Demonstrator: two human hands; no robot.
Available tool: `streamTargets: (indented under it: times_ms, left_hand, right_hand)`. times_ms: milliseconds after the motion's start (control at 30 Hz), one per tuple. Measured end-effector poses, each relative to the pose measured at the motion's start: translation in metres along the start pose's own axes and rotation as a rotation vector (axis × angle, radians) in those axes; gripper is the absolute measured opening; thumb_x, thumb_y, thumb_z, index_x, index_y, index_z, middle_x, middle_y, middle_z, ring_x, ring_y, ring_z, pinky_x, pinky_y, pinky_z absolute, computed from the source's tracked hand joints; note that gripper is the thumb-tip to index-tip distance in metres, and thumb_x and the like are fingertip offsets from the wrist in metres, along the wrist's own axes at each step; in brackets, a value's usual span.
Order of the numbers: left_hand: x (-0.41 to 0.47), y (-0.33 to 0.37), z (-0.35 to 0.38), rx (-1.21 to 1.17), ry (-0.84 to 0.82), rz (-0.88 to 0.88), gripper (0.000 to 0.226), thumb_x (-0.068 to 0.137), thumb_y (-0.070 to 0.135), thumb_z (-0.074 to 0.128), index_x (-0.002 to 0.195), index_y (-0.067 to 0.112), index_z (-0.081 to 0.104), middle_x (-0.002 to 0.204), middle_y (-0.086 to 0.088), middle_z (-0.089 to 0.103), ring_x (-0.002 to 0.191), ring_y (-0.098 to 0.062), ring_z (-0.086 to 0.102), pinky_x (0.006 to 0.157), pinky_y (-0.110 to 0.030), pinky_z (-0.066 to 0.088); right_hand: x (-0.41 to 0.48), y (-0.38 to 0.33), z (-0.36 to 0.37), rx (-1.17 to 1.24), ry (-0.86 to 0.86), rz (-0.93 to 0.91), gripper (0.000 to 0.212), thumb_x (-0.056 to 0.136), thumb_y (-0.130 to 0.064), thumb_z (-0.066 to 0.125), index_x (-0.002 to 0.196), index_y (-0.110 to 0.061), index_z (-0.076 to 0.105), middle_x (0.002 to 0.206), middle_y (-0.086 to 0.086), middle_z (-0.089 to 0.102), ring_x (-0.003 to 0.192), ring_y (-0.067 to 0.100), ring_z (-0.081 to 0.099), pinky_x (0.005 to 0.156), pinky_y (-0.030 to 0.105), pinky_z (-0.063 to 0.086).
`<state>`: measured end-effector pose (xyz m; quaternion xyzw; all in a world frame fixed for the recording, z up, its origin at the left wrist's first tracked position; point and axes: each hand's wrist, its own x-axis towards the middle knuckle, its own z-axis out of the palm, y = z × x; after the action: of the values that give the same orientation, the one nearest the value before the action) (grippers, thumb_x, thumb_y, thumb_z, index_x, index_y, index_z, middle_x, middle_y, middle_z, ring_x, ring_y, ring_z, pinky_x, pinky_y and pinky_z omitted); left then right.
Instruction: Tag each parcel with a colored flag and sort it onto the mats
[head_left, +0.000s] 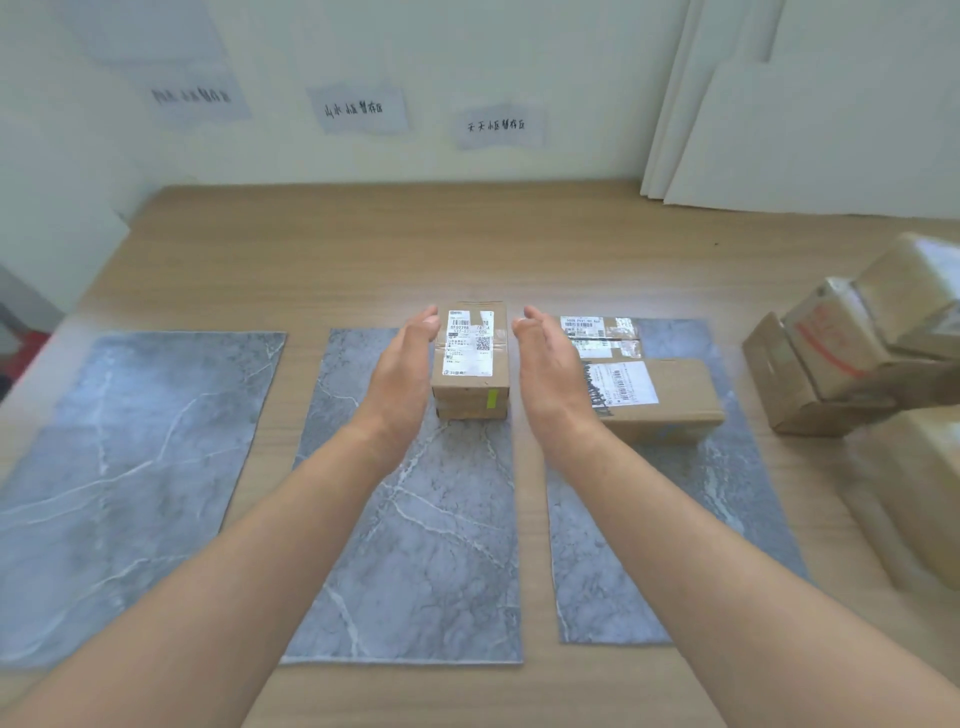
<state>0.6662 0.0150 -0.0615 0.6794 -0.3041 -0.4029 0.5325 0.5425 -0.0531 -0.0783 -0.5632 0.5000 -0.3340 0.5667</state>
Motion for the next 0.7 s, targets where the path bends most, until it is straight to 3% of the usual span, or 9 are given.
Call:
streamTargets:
  times_ms: [167, 300, 367, 433, 533, 700]
  left_hand:
    - [-0.042, 0.025, -0.010, -0.007, -0.057, 0.043, 0.048, 0.104, 0.042, 0.037, 0.150, 0.033, 0.043, 0.154, 0.011, 0.040, 0.144, -0.010, 0.034, 0.123, -0.039, 0.023]
    - [-0.080, 0.040, -0.023, -0.029, -0.118, 0.069, 0.054, 0.098, 0.051, 0.041, 0.148, 0.033, 0.046, 0.155, 0.009, 0.042, 0.144, -0.011, 0.035, 0.124, -0.041, 0.023]
    - [-0.103, 0.046, -0.030, -0.028, -0.164, 0.092, 0.064, 0.085, 0.057, 0.041, 0.146, 0.036, 0.048, 0.154, 0.011, 0.043, 0.144, -0.010, 0.035, 0.124, -0.041, 0.023]
    - [-0.126, 0.052, -0.037, -0.035, -0.212, 0.113, 0.067, 0.081, 0.058, 0.041, 0.144, 0.037, 0.049, 0.153, 0.012, 0.044, 0.144, -0.010, 0.036, 0.124, -0.041, 0.023]
    - [-0.163, 0.060, -0.046, -0.043, -0.277, 0.152, 0.062, 0.085, 0.057, 0.041, 0.143, 0.038, 0.050, 0.152, 0.012, 0.045, 0.143, -0.010, 0.037, 0.123, -0.040, 0.023]
    - [-0.216, 0.074, -0.042, -0.034, -0.376, 0.190, 0.042, 0.103, 0.042, 0.039, 0.142, 0.034, 0.051, 0.150, 0.010, 0.047, 0.142, -0.011, 0.039, 0.123, -0.037, 0.025]
  right_hand:
    - [-0.043, -0.027, -0.004, 0.019, 0.011, -0.069, 0.050, 0.104, -0.042, 0.045, 0.149, -0.023, 0.048, 0.141, -0.013, 0.051, 0.125, 0.001, 0.042, 0.100, 0.025, 0.032]
    - [-0.090, -0.046, -0.005, 0.024, 0.064, -0.095, 0.053, 0.099, -0.047, 0.048, 0.144, -0.021, 0.054, 0.119, -0.012, 0.060, 0.115, 0.008, 0.056, 0.099, 0.027, 0.042]
    - [-0.118, -0.055, -0.007, 0.020, 0.106, -0.113, 0.048, 0.100, -0.044, 0.048, 0.143, -0.021, 0.055, 0.109, -0.022, 0.057, 0.105, -0.004, 0.055, 0.093, 0.022, 0.042]
    - [-0.148, -0.063, -0.009, 0.005, 0.146, -0.134, 0.042, 0.104, -0.038, 0.046, 0.142, -0.022, 0.056, 0.115, -0.023, 0.057, 0.106, -0.011, 0.051, 0.088, 0.014, 0.039]
    - [-0.196, -0.071, -0.010, 0.004, 0.198, -0.153, 0.042, 0.105, -0.038, 0.045, 0.143, -0.023, 0.056, 0.132, -0.014, 0.057, 0.123, 0.001, 0.051, 0.094, 0.019, 0.037]
    - [-0.265, -0.083, -0.022, 0.010, 0.303, -0.200, 0.041, 0.104, -0.038, 0.046, 0.140, -0.024, 0.058, 0.126, -0.015, 0.059, 0.119, 0.001, 0.052, 0.084, 0.010, 0.036]
